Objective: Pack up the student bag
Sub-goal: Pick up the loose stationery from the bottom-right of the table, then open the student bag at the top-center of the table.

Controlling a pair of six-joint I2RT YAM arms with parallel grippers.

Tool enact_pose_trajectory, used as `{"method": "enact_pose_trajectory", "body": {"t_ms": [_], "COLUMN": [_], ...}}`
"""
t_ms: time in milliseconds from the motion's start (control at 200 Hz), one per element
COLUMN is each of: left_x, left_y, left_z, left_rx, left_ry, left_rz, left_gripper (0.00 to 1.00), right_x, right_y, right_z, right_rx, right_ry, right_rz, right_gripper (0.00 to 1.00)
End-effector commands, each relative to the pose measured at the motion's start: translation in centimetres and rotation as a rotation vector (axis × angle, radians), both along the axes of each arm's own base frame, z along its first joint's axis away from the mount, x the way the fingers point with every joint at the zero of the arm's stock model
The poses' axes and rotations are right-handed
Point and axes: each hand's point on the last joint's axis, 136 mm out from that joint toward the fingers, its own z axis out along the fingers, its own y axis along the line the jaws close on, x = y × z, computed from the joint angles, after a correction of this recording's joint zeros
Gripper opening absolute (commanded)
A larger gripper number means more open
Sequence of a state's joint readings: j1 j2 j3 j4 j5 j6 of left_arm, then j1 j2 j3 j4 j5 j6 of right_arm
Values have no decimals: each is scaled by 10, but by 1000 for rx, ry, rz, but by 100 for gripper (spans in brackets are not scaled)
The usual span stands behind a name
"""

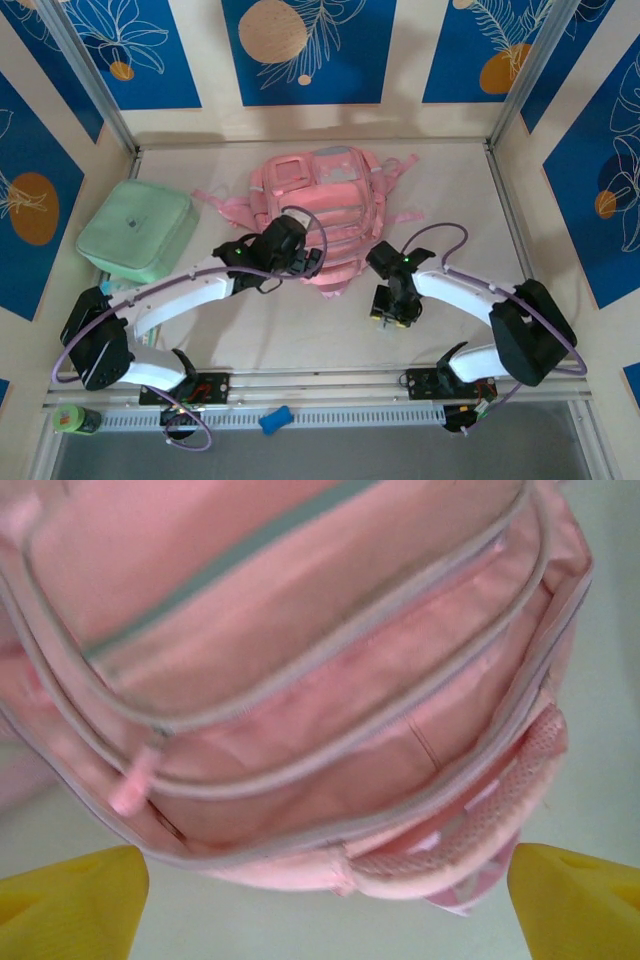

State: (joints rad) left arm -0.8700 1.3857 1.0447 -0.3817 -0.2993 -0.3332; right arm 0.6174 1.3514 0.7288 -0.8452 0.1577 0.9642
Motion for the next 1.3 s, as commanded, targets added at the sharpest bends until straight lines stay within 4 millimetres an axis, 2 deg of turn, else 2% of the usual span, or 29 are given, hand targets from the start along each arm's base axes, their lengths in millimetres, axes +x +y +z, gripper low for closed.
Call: {"method": "enact_pose_trajectory", "body": {"t_ms": [0,135,315,520,765,925,1035,1151,1296], "left_x": [15,27,45,78,100,111,110,112,113], "left_y": [0,-13,-28,-28,-19,-12,-11,-8,-15], "left_z": [9,8,-6,-18,-26,-14,-15,-17,-16], "left_rx": [179,272,371,398,418,383,380,380,335], "left_ry": [-91,-144,-143,-103,-75,-100,-91,-88,-94], "left_rz": [-138,-264,-379,-349,-340,-295,-306,-295,-297], "left_gripper": [93,93,95,93,83,69,61,49,34], "right_x": [0,8,18,23,25,26,27,27,30], "right_y": [-7,-11,-13,-11,-11,-11,-10,-10,-8], "right_z": [14,31,47,52,51,51,52,52,54], "right_rx": [18,76,138,159,167,177,177,178,188], "right_ry": [-11,-48,-92,-102,-104,-106,-105,-107,-112], "right_rz": [1,-21,-39,-37,-35,-41,-37,-34,-25], "right_gripper": [46,46,46,45,45,45,45,45,45]}}
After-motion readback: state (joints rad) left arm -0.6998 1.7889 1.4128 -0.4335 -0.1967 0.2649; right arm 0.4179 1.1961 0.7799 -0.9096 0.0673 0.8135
